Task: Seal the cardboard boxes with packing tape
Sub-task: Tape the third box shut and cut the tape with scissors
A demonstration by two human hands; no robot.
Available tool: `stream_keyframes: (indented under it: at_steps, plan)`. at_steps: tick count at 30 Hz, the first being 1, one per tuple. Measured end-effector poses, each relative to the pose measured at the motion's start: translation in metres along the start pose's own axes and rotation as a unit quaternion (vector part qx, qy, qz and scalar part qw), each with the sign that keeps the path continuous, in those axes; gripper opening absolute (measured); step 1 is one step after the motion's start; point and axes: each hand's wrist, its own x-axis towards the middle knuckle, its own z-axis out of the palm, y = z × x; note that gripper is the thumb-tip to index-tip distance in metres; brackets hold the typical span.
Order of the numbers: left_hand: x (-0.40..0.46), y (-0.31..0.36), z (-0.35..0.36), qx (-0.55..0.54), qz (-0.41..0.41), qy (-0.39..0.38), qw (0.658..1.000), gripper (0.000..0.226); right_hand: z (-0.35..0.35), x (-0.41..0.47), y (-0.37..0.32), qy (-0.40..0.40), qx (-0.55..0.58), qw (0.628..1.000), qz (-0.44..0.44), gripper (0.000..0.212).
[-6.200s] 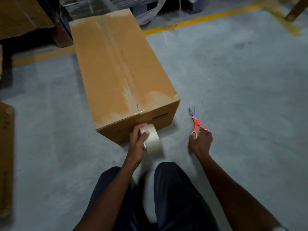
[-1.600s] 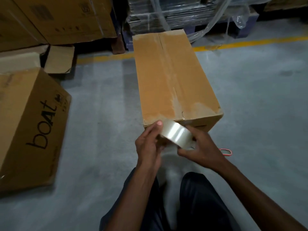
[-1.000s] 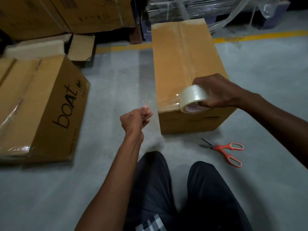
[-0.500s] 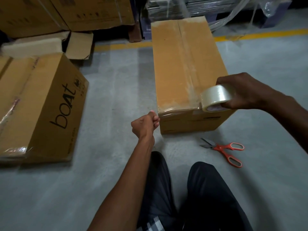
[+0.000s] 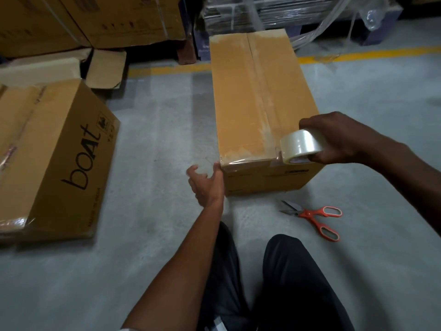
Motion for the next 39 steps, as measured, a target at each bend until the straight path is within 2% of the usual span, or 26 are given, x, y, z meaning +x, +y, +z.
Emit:
stream_keyframes:
  at_steps: [2, 3, 5, 6, 8, 10, 16, 21, 28, 35, 39]
  plan:
    - [0.002, -0.005, -0.007, 0.088, 0.012, -0.004, 0.996, 0.055, 0.0, -0.002, 0.001, 0.003, -0.005, 1.0, 0.009, 0.046]
    - [-0.001, -0.006, -0.01, 0.068, 0.062, 0.015, 0.996, 0.052, 0.0, -0.003, 0.002, 0.007, -0.005, 1.0, 0.011, 0.049]
    - [-0.015, -0.006, -0.014, 0.001, 0.22, 0.029, 0.975, 0.052, 0.003, -0.004, 0.003, 0.013, -0.001, 1.0, 0.007, 0.056]
    - [-0.025, -0.004, -0.012, 0.007, 0.3, -0.004, 0.954, 0.062, 0.005, -0.004, 0.003, 0.015, 0.001, 1.0, 0.007, 0.056]
    - [-0.043, -0.002, -0.002, 0.097, 0.414, -0.124, 0.897, 0.085, 0.009, -0.003, 0.005, 0.021, 0.015, 1.0, 0.014, 0.056]
    - [-0.046, -0.005, 0.008, 0.208, 0.463, -0.173, 0.844, 0.1, 0.014, -0.007, 0.01, 0.047, 0.042, 0.997, 0.034, 0.053]
    - [-0.033, -0.015, 0.013, 0.312, 0.473, -0.145, 0.811, 0.11, 0.045, -0.029, 0.023, 0.173, 0.151, 0.967, 0.106, 0.035]
    - [-0.032, -0.016, 0.008, 0.345, 0.476, -0.136, 0.797, 0.12, 0.056, -0.036, 0.022, 0.228, 0.161, 0.953, 0.116, 0.044]
    - [-0.033, -0.013, 0.003, 0.375, 0.469, -0.146, 0.786, 0.128, 0.038, -0.048, 0.036, 0.235, 0.024, 0.965, 0.114, 0.053]
    - [-0.037, -0.009, 0.003, 0.386, 0.462, -0.144, 0.785, 0.127, 0.038, -0.062, 0.036, 0.298, -0.131, 0.938, 0.122, 0.047]
    - [-0.036, -0.01, 0.002, 0.387, 0.47, -0.139, 0.781, 0.125, 0.039, -0.078, 0.051, 0.296, -0.146, 0.929, 0.165, 0.048]
